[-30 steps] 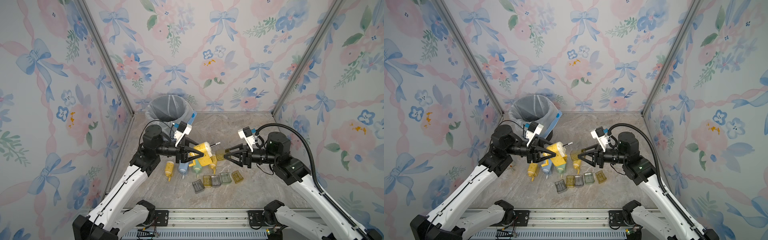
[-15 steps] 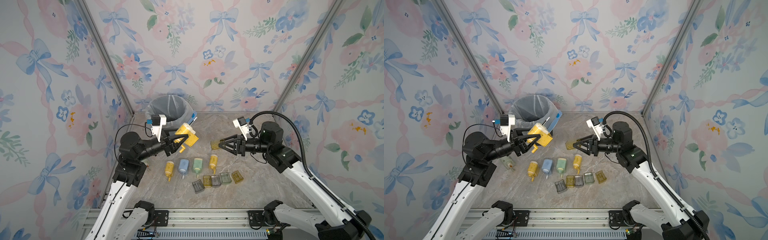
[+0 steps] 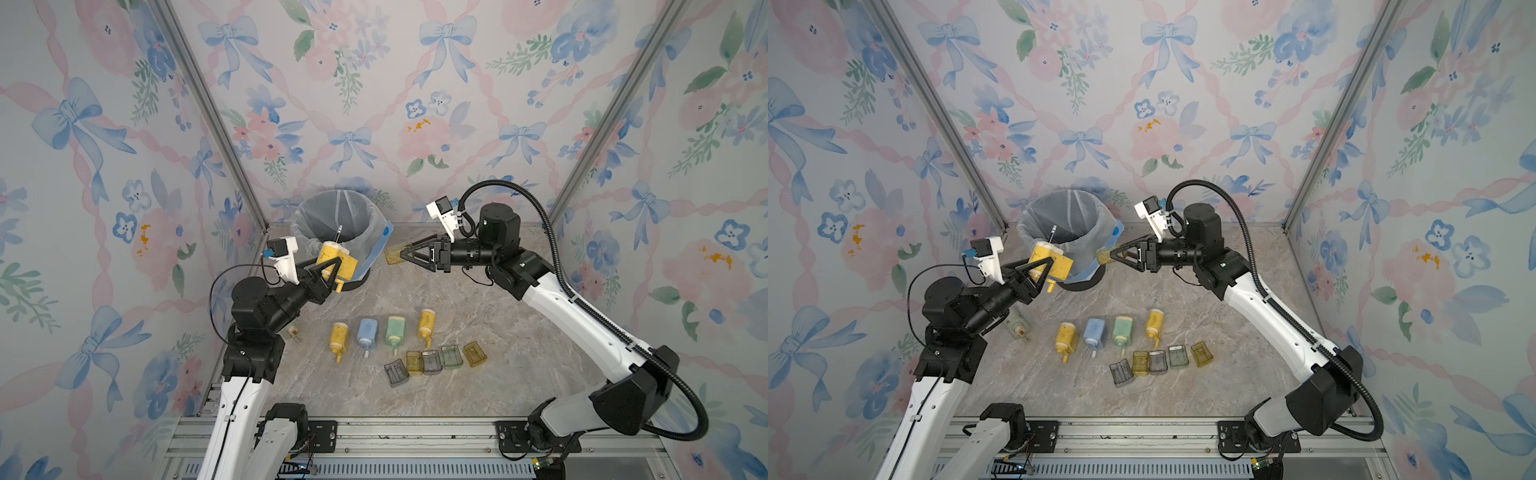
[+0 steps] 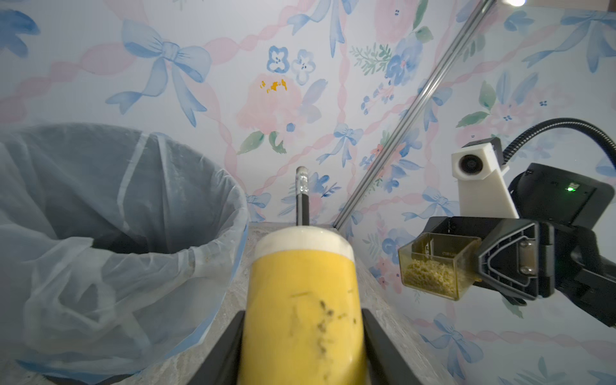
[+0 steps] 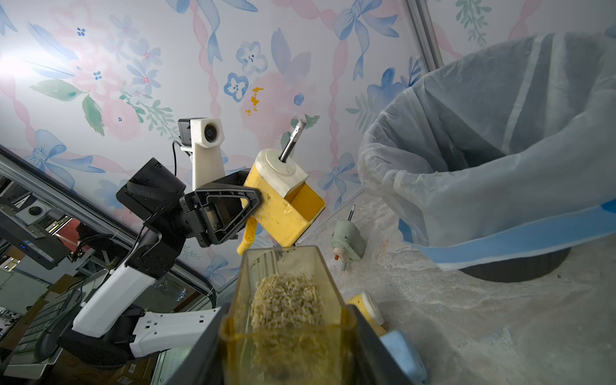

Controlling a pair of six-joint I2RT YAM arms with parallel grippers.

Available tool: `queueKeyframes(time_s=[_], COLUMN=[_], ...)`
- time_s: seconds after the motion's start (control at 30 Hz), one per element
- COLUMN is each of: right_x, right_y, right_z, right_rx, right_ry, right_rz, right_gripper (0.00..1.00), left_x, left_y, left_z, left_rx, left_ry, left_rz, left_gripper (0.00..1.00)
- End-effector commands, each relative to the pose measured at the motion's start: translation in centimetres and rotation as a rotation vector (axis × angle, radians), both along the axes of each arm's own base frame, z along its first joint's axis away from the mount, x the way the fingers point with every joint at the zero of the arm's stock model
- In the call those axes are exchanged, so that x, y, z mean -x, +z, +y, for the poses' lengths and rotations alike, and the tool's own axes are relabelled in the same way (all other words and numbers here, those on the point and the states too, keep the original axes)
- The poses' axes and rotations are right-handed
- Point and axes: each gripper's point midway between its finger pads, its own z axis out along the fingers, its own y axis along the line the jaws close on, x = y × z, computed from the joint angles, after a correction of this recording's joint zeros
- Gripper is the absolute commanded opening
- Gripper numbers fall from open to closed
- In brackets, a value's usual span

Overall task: Take out the pencil sharpener tray and clean the shavings
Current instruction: Pour the shavings into the trash bin.

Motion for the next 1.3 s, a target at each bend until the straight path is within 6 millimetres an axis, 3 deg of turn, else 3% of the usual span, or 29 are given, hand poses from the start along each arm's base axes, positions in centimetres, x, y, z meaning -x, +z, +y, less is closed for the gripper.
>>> queueKeyframes(time_s=[0.0, 0.13, 0.23, 0.53, 0.87, 0.9, 0.93, 1.07, 1.27], right_x=[-1.1, -2.9, -4.2, -8.3, -12.4, -12.8, -13.0, -13.3, -15.4], right_y=[1.6, 1.9, 1.8, 1.7, 1.3, 1.4, 1.5, 1.6, 2.0], right_z=[2.0, 4.5, 5.9, 10.0, 13.7, 13.9, 14.1, 14.3, 13.8], right_rx=[-0.039, -0.044, -0.036, -0.072, -0.214, -0.237, -0.252, -0.252, -0.389], right_ry=[0.012, 0.021, 0.007, -0.065, -0.112, -0.115, -0.115, -0.162, -0.208], right_rz=[0.009, 0.055, 0.083, 0.277, 0.576, 0.601, 0.619, 0.677, 0.887], right_gripper=[0.41, 0.4, 0.4, 0.39, 0.38, 0.38, 0.38, 0.38, 0.37], left_x=[-0.3, -0.8, -1.0, -0.8, -0.6, -0.7, -0.6, -0.2, 0.6], left_y=[-0.3, -2.9, -4.5, -5.6, -7.2, -9.1, -9.5, -10.8, -10.8], left_z=[2.8, 5.1, 5.7, 6.7, 5.2, 4.9, 4.7, 4.1, 3.1], left_rx=[-0.035, -0.049, -0.057, -0.103, -0.064, -0.064, -0.054, -0.015, 0.035], left_ry=[0.172, 0.311, 0.343, 0.396, 0.31, 0.292, 0.284, 0.252, 0.193], left_rz=[-0.008, 0.072, 0.11, 0.104, 0.149, 0.19, 0.203, 0.241, 0.252], left_gripper=[0.0, 0.0, 0.0, 0.0, 0.0, 0.0, 0.0, 0.0, 0.0])
